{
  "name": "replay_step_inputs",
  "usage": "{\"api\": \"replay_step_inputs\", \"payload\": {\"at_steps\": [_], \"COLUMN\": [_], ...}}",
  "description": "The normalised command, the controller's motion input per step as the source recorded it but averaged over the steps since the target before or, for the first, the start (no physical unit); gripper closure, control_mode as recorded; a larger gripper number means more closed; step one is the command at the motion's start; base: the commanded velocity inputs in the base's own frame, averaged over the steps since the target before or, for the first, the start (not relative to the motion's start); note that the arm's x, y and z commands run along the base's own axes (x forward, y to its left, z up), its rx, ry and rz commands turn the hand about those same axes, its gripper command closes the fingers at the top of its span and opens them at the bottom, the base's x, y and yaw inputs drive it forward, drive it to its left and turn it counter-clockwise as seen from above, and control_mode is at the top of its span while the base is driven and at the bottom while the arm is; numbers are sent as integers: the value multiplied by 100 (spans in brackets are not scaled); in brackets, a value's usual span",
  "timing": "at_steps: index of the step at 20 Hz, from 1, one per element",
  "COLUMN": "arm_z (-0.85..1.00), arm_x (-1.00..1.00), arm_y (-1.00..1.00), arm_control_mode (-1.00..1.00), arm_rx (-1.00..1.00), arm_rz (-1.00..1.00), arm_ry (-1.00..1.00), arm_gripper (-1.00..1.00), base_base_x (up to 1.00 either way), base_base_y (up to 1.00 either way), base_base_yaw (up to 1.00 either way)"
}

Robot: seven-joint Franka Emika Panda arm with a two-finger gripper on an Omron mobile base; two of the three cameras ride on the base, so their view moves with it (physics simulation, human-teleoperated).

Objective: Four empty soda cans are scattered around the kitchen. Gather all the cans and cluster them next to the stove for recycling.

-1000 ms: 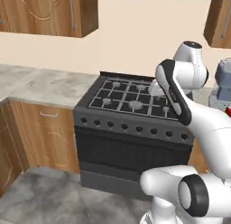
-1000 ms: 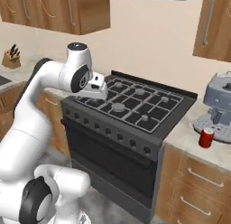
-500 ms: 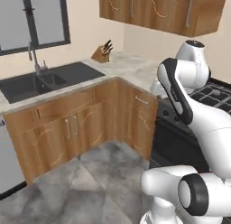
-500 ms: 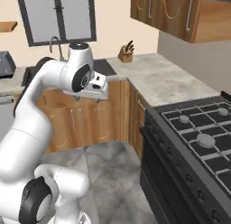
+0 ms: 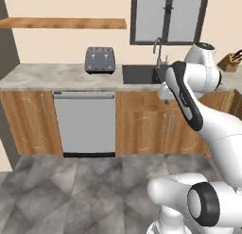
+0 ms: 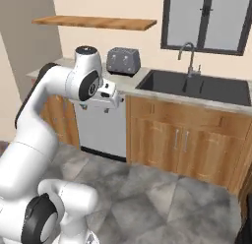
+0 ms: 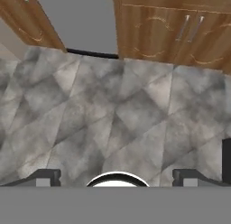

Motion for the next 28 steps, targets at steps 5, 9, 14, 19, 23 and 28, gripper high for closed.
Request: {"api": "replay_step_inputs", "payload": {"at_steps": [5,9,14,19,23,28], "arm_z": [0,0,0,0,0,0], "arm_x": [0,0,0,0,0,0], "arm_y": [0,0,0,0,0,0], "arm_control_mode": [100,100,100,100,100,100], "arm_rx": [0,0,0,0,0,0], "arm_rz": [0,0,0,0,0,0], "arm_ry": [0,0,0,0,0,0], "arm_gripper": [-100,-100,-100,-100,-100,-100], "base_base_x": [0,0,0,4,24,46], "base_base_y": [32,25,19,15,0,-34], "base_base_yaw": [94,95,97,94,89,73]}}
